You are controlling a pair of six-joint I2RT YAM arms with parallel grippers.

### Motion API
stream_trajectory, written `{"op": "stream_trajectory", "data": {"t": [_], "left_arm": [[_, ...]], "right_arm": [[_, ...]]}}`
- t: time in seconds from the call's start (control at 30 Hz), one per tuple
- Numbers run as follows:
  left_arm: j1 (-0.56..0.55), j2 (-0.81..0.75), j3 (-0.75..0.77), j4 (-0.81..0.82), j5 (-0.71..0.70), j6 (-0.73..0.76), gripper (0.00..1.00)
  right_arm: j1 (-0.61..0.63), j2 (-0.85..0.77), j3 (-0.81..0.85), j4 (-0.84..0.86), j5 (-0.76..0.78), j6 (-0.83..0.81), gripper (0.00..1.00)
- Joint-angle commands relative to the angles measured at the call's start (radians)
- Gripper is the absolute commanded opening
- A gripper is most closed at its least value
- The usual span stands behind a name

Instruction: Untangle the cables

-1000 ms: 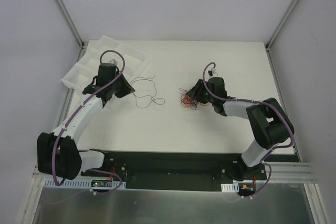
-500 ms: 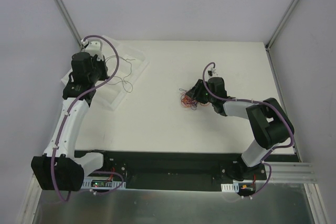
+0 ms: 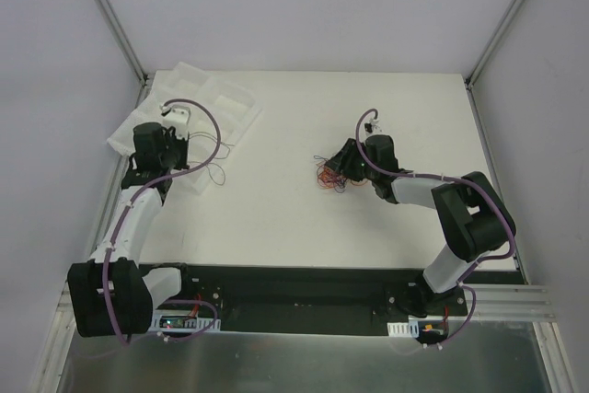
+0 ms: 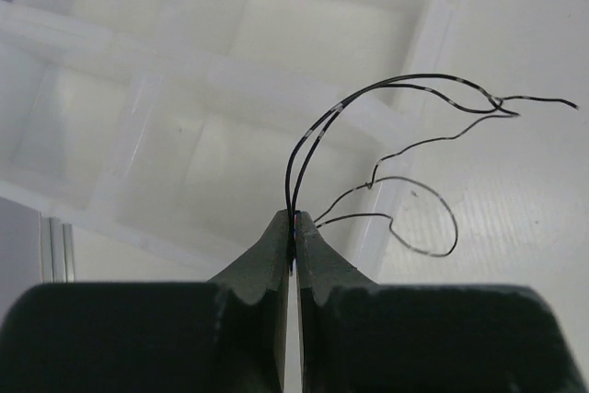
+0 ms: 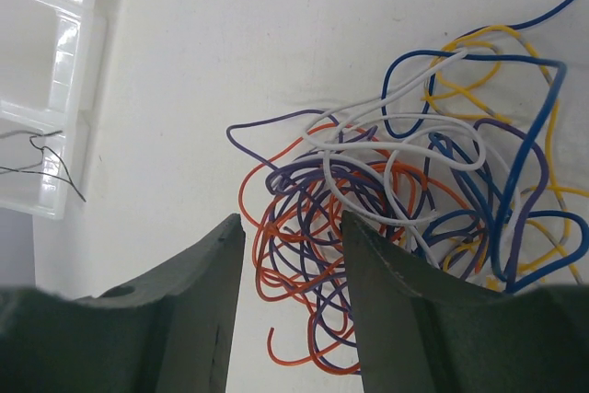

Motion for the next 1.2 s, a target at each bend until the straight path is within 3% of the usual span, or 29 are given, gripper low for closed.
{"op": "stream_trajectory", "data": {"t": [0.0,0.43,0.6,0.77,1.0,1.17], "left_arm": [[0.012,-0.071,-0.050,0.131,-0.082,0.110,0.00],[0.124,0.103,0.056,0.092,-0.212,0.056,0.00],[0.133,0.122,0.004,0.161,-0.264,0.070,0.00],[0.133,0.114,-0.034,0.168,-0.194,0.078,0.00],[0.116,0.157,-0.041,0.085,-0.319,0.091,0.00],[0.089,0.076,-0.105,0.128,-0.316,0.165,0.00]], "right_arm": [[-0.012,-0.009,-0.004,0.069,-0.025,0.019,0.50],[-0.035,0.011,-0.021,0.118,-0.065,0.056,0.49],[-0.039,0.032,-0.014,0.133,-0.078,0.070,0.50],[-0.043,0.049,-0.007,0.144,-0.092,0.084,0.49],[-0.049,0.063,-0.008,0.159,-0.101,0.102,0.49],[-0.051,0.092,-0.007,0.184,-0.117,0.120,0.49]]}}
